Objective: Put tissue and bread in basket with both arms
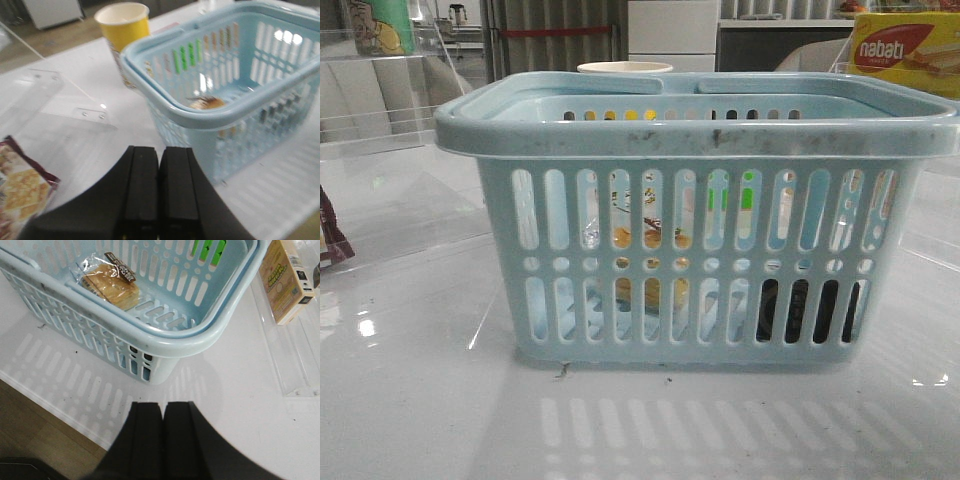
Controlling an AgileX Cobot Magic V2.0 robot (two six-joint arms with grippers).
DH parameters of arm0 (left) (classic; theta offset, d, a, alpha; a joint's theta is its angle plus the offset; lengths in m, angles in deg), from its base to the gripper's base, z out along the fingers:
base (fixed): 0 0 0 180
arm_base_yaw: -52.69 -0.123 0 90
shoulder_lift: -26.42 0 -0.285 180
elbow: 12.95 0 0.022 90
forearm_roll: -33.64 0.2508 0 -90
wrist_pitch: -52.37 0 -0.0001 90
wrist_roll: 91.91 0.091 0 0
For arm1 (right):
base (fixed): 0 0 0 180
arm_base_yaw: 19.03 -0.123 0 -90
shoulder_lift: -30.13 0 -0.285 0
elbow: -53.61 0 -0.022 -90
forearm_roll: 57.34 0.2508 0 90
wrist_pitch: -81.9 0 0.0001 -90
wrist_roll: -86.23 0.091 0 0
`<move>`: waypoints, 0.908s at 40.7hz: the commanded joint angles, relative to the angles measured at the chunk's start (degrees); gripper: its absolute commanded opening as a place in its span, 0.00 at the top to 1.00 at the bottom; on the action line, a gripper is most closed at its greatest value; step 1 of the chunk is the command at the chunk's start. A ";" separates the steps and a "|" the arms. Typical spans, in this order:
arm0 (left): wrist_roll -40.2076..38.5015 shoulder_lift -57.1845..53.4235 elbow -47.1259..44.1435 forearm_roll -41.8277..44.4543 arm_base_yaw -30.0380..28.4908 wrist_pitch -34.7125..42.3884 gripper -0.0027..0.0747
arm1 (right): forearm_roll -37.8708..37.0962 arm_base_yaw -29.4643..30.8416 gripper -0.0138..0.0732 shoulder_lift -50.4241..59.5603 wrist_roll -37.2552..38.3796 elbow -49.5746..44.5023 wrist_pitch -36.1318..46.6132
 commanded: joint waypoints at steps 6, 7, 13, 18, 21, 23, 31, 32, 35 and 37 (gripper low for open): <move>-0.53 -10.02 -12.65 -0.57 -12.95 24.50 0.85 | -0.97 -0.08 0.81 0.08 -0.45 1.37 3.29; -0.53 -11.32 -14.32 -0.57 -14.47 25.75 0.85 | -0.97 -0.08 0.81 0.08 -0.45 1.37 3.29; -0.53 -16.34 -20.57 -0.98 -20.03 28.33 0.85 | -0.97 -0.08 0.81 0.08 -0.45 1.37 3.29; -0.53 -20.23 -24.64 -3.78 -23.17 29.12 0.85 | -0.97 -0.08 0.81 0.08 -0.45 1.37 3.29; -0.66 -22.56 -26.57 -4.19 -23.91 29.25 0.85 | -0.97 -0.08 0.81 0.08 -0.45 1.37 3.29; -2.03 -24.07 -27.67 -3.33 -23.91 29.33 0.85 | -0.97 -0.08 0.81 0.08 -0.45 1.37 3.29; -18.31 -25.32 -30.55 10.56 -23.81 29.47 0.84 | -0.97 -0.08 0.81 0.08 -0.45 1.37 3.07; -19.36 -25.32 -30.87 11.29 -23.81 29.47 0.84 | -0.97 -0.08 0.81 0.08 -0.45 1.37 3.02; -19.50 -25.32 -30.90 10.87 -23.81 28.51 0.84 | -0.97 -0.08 0.81 0.08 -0.45 1.37 3.02; -19.50 -25.32 -30.90 10.87 -23.81 28.78 0.84 | -0.97 -0.08 0.81 0.08 -0.45 1.37 3.02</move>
